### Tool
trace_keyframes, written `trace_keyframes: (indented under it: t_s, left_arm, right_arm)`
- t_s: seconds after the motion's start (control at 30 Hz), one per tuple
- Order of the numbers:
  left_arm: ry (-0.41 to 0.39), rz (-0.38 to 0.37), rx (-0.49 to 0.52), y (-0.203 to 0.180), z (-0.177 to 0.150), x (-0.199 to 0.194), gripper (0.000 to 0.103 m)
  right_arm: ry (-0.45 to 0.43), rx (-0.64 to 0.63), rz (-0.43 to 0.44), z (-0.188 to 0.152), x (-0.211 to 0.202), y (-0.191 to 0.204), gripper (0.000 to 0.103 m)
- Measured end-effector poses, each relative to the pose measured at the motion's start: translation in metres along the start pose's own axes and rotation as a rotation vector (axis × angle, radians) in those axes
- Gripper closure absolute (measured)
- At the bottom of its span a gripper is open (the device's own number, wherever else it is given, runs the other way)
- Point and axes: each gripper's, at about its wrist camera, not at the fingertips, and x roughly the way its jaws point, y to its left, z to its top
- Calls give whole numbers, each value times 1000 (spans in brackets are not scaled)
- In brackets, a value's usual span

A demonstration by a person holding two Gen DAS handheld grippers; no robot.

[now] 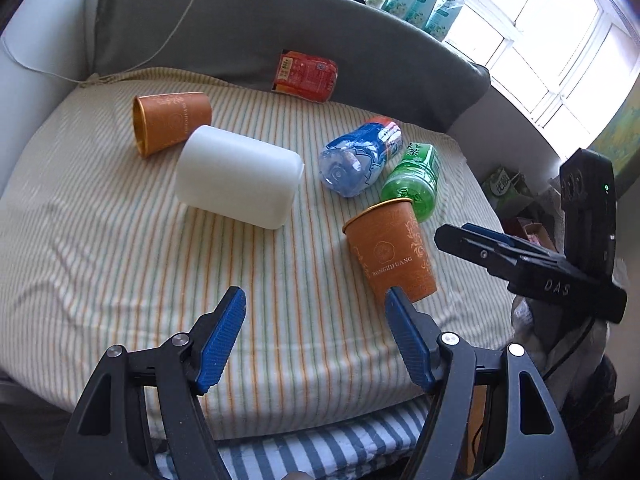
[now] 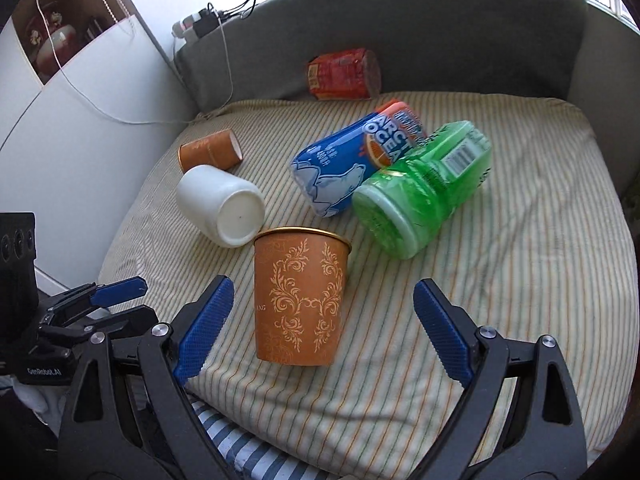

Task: Flip cup upright
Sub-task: 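Close the right gripper around the upright orange cup's body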

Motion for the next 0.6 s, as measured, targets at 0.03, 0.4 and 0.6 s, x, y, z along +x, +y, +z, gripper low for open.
trace_keyframes:
  t_s: [0.03,0.4,0.6]
  left_arm:
    - [-8,11,5,2,-1,-1,31]
    - [-40,50,-6,26,-12,-14,31]
    - [-45,48,-30,34,-13,-15,31]
  right_arm:
    - [26,-6,17,3,5,1,10]
    - [256,-68,97,33,53,16,10]
    - [326,-114,88,39,69,22,13]
